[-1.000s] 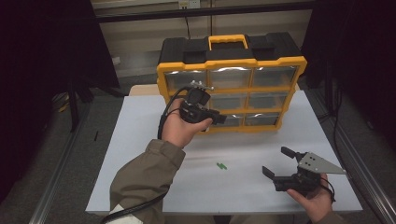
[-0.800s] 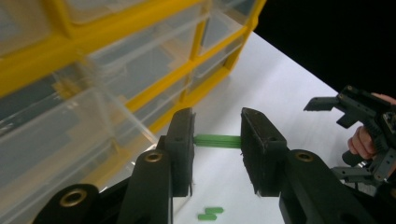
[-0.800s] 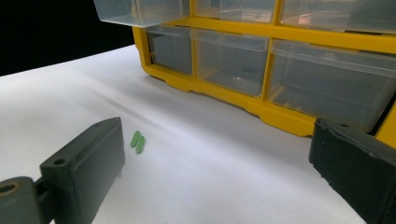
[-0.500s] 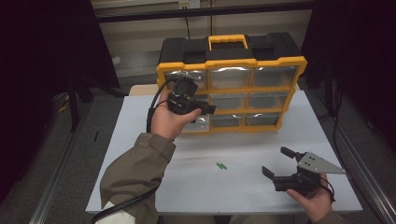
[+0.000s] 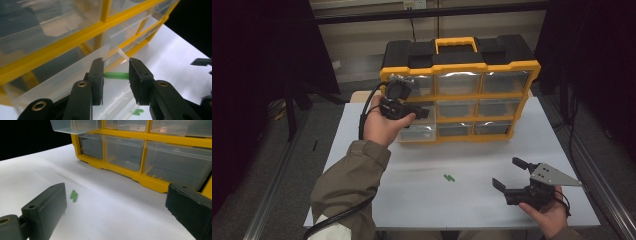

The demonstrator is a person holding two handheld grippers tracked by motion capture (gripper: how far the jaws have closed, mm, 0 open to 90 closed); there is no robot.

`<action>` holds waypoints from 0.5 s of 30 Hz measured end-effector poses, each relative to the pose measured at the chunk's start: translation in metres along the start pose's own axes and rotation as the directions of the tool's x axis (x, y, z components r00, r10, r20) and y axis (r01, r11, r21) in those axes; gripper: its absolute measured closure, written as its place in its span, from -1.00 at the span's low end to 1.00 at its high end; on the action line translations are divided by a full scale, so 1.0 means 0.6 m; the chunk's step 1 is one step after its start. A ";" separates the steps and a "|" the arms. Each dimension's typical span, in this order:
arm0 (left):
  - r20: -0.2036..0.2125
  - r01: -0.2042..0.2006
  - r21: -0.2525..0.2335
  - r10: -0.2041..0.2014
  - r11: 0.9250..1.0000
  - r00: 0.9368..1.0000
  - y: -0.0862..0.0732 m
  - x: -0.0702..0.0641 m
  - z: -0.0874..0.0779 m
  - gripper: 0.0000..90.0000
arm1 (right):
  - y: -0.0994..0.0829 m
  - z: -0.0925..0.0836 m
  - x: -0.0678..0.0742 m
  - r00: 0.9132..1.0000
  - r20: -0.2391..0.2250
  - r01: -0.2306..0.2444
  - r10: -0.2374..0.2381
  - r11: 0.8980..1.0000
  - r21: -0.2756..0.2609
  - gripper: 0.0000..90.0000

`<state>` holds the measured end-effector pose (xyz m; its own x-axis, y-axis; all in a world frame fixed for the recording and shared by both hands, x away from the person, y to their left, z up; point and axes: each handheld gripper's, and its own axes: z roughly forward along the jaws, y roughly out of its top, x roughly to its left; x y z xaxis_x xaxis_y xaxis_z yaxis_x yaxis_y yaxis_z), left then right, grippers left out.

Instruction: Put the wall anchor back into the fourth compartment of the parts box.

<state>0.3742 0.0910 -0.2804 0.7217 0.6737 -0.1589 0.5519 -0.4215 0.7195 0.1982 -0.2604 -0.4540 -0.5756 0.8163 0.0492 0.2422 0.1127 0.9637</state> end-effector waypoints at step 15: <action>-0.052 0.008 0.002 -0.007 1.000 0.999 -0.009 0.010 0.007 0.44 | 0.000 0.001 0.000 1.000 -0.003 0.002 -0.002 1.000 -0.002 -0.92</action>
<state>0.3775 0.0950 -0.2882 0.6946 0.7078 -0.1286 0.5582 -0.4176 0.7169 0.1986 -0.2603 -0.4541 -0.5781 0.8146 0.0475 0.2392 0.1136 0.9643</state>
